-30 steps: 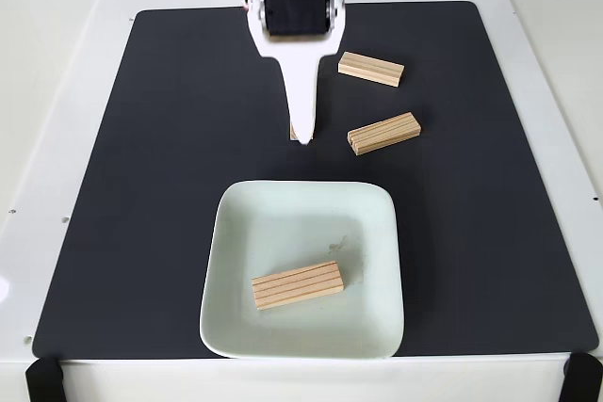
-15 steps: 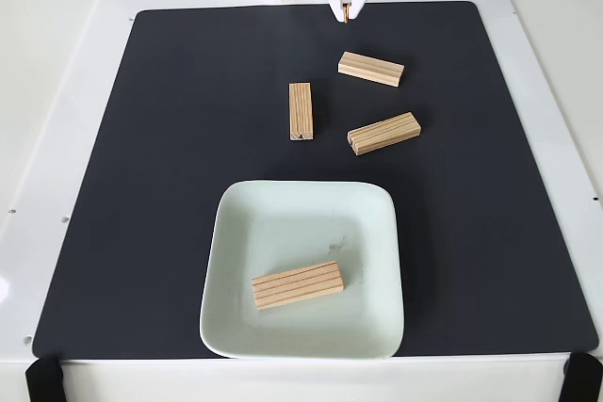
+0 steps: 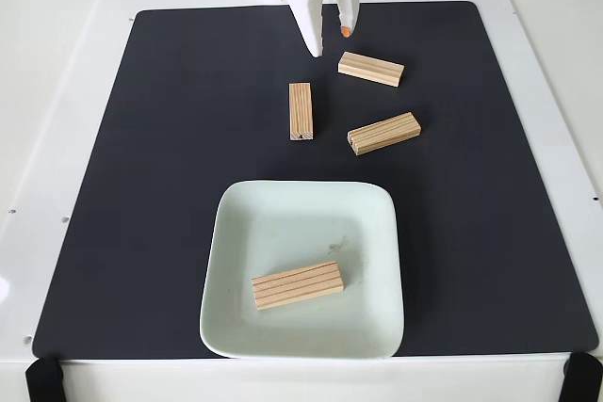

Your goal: Pick up the wooden block and place them on the plate.

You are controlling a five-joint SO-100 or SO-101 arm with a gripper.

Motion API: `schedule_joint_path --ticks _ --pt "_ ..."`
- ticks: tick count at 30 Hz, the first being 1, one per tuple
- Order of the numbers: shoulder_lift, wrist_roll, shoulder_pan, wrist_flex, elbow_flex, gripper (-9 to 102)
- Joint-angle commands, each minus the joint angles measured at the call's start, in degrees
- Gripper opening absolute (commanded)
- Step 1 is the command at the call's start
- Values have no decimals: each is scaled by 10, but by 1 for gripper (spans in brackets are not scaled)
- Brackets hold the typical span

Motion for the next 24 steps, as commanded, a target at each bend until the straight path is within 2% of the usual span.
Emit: schedule_joint_path --ticks 1,14,24 --pt "-5 -13 -2 3 -23 41" --pt "-17 -9 -85 -6 31 38" --pt "-19 -11 -113 -21 76 35"
